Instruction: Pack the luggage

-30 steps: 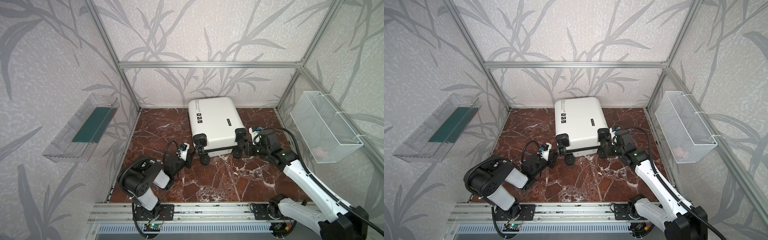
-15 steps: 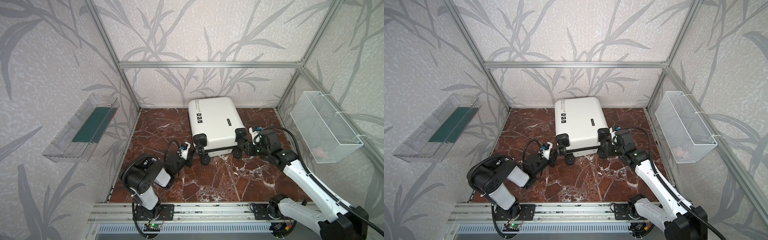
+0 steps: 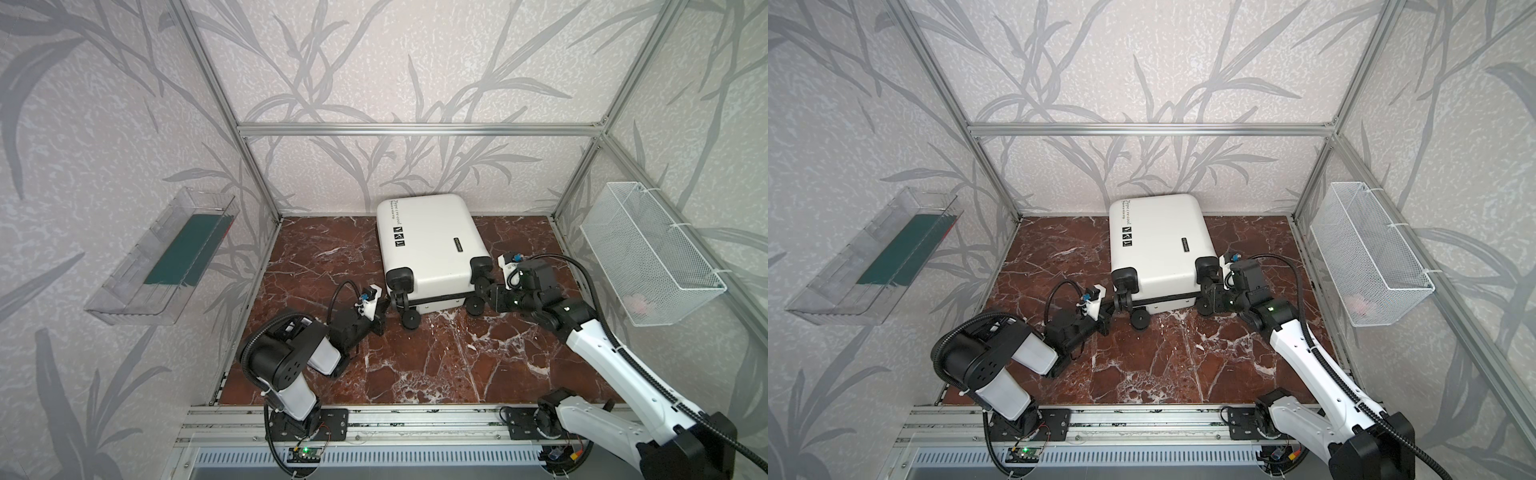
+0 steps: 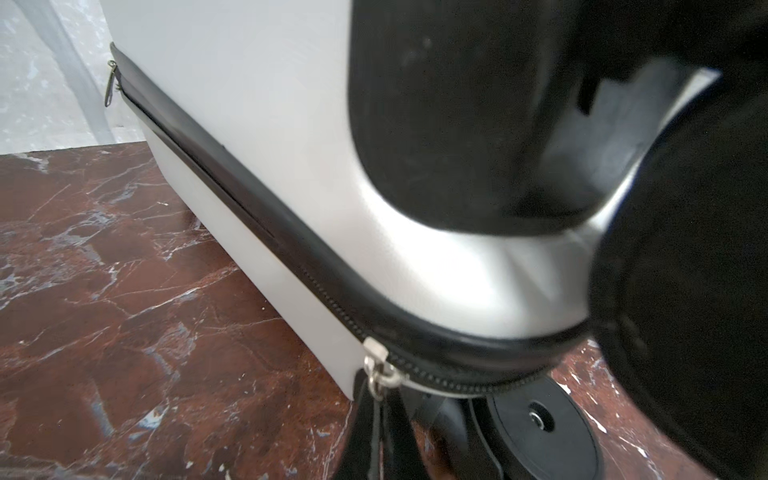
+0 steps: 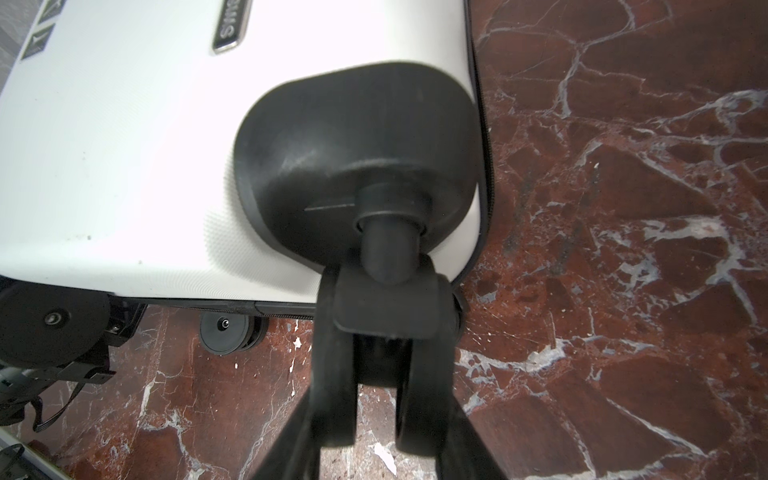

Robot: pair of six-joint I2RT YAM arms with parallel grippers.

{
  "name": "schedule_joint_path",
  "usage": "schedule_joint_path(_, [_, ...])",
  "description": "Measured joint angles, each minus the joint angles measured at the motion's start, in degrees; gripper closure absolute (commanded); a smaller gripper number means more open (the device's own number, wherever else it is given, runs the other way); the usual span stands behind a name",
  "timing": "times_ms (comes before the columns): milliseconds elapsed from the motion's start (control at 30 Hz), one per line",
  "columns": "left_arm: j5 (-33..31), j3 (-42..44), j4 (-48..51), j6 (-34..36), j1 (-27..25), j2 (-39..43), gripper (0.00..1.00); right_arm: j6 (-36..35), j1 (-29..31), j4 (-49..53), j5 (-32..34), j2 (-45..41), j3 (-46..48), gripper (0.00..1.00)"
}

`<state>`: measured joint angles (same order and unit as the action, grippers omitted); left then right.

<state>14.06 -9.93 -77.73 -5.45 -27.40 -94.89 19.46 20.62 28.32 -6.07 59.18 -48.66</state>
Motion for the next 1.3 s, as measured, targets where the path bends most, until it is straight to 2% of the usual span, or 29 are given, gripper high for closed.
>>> schedule_joint_path(400, [-0.07,2.40,4.68,-4.70,-1.11,6.40,1.00,0.46,-0.02,-0.02,-0.02,0.00,0.00,1.00])
schedule_joint_path(567, [-1.60,2.58,12.90,-4.90,-3.54,13.03,1.00,0.59,-0.17,0.00,0.07,0.00,0.00,1.00])
schedule_joint_path(733, [-3.89,1.66,26.12,-2.60,-6.80,22.47,1.00,0.59,-0.44,0.31,0.04,0.00,0.02,1.00])
schedule_joint_path(867, [-5.38,0.50,33.24,-0.57,-8.09,26.73,1.00,0.68,-0.48,0.26,-0.02,0.00,0.09,1.00])
schedule_joint_path(1033, [-6.54,-0.66,36.89,1.29,-9.92,27.85,1.00,1.09,-0.50,0.20,-0.26,0.04,0.20,1.00])
schedule_joint_path(1300, [-8.35,-2.21,36.68,3.02,-13.84,25.59,1.00,1.99,-0.72,-0.59,-0.48,0.04,0.70,1.00])
